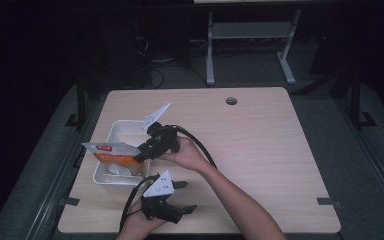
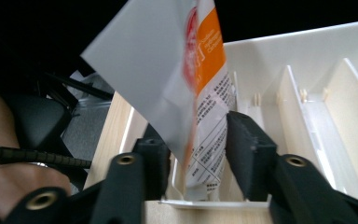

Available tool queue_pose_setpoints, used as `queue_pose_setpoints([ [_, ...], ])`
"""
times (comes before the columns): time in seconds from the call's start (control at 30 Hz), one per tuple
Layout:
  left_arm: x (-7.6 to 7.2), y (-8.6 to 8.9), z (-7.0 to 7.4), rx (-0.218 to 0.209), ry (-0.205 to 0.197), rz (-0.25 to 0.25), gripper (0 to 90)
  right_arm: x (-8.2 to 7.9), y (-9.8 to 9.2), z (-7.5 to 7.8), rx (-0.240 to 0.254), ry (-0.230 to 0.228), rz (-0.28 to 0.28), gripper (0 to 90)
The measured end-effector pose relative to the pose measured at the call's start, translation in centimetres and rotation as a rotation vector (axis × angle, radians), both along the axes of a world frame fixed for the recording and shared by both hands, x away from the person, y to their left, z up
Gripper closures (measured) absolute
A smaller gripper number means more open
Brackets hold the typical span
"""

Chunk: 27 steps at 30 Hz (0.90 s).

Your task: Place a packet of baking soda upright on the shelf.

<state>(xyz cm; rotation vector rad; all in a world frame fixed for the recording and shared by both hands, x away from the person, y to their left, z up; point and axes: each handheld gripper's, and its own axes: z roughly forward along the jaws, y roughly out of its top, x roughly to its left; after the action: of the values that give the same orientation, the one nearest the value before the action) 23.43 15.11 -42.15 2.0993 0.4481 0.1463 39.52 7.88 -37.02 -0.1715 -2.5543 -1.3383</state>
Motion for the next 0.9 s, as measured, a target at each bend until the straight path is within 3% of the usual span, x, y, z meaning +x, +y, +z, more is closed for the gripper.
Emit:
queue_pose_setpoints([
  [0.33, 0.3, 0.2, 0.0, -0.004, 0.000, 0.015, 23.8, 0.4, -2.8, 0.7, 0.032, 0.015, -0.032, 48.0],
  [0.9, 0.7, 0.4, -0.1, -0.006, 0.003, 0.042, 23.5, 0.9, -7.2, 1.2, 0.000, 0.013, -0.109, 42.0],
])
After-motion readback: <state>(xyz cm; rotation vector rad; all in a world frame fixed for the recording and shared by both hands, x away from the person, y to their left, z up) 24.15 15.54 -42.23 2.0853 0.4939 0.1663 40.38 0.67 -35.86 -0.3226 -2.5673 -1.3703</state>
